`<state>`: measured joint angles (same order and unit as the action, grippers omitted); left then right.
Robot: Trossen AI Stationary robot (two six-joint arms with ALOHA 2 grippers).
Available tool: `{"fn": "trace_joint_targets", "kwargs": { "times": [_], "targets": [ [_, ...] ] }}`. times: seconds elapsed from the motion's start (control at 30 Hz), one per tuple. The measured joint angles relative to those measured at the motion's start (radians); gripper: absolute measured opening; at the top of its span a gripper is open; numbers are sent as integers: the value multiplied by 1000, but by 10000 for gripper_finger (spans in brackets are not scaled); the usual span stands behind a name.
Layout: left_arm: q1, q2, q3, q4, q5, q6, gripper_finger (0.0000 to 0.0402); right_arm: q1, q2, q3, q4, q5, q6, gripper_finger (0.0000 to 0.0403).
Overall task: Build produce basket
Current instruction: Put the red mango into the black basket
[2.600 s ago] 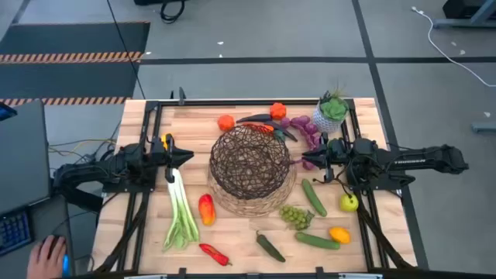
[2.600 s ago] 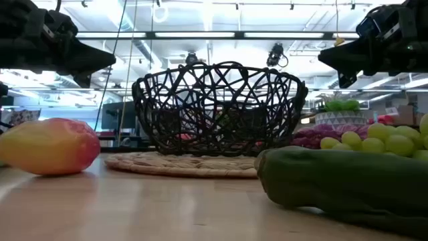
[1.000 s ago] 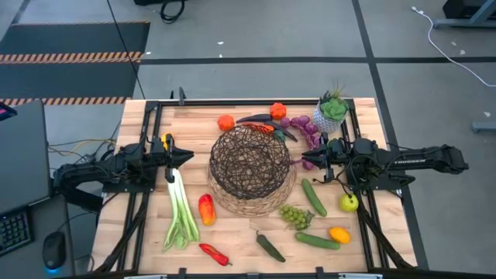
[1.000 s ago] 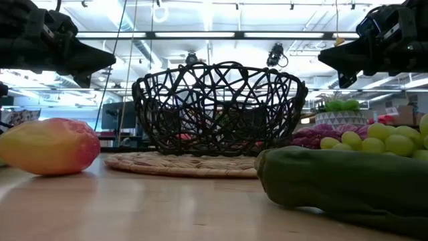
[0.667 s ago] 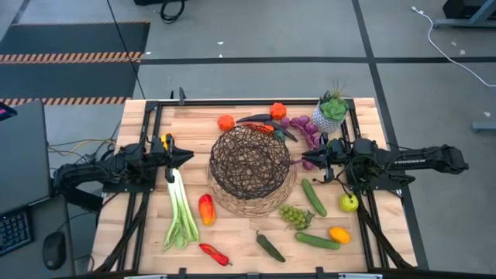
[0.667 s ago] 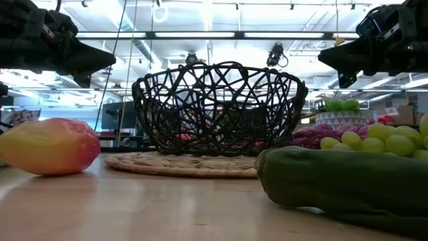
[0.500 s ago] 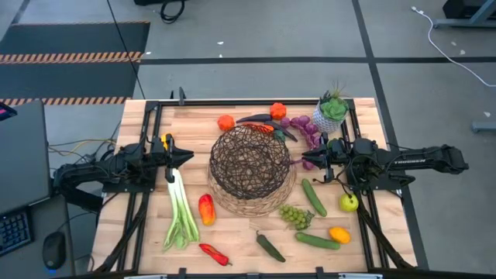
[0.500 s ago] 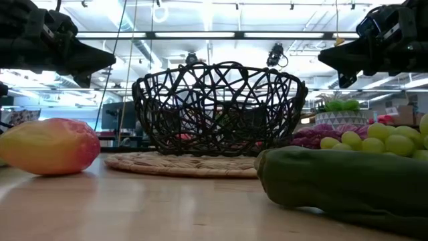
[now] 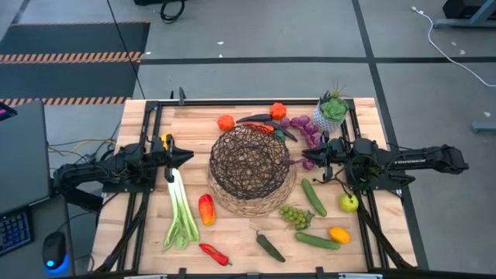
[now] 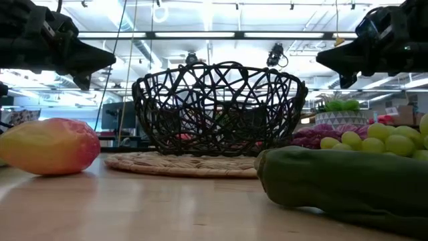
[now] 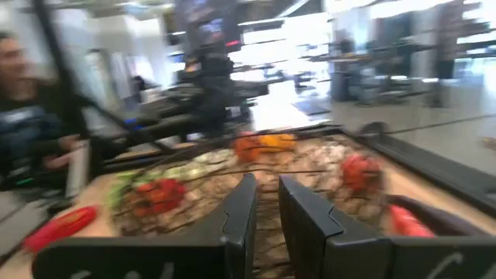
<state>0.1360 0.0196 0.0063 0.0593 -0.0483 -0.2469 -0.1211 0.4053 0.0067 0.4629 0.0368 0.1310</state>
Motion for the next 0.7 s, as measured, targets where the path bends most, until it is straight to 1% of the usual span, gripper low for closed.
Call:
{"fn": "trace_joint_targets", "kwargs": {
  "times": [0.07,0.2,0.3,0.47,0.57,0.7],
  "targets": [
    [0,0,0,0,0,4,53,0,0,0,0,33,0,64],
    [0,0,0,0,0,4,55,0,0,0,0,56,-3,64],
    [0,0,0,15,0,0,57,0,0,0,0,86,-35,64],
    [0,0,0,108,1,-42,57,0,0,0,0,71,-53,64],
    [0,0,1,176,32,-55,61,0,0,0,0,71,-53,64],
    [0,13,39,173,53,-49,64,0,0,0,0,70,-55,64]
  ]
}}
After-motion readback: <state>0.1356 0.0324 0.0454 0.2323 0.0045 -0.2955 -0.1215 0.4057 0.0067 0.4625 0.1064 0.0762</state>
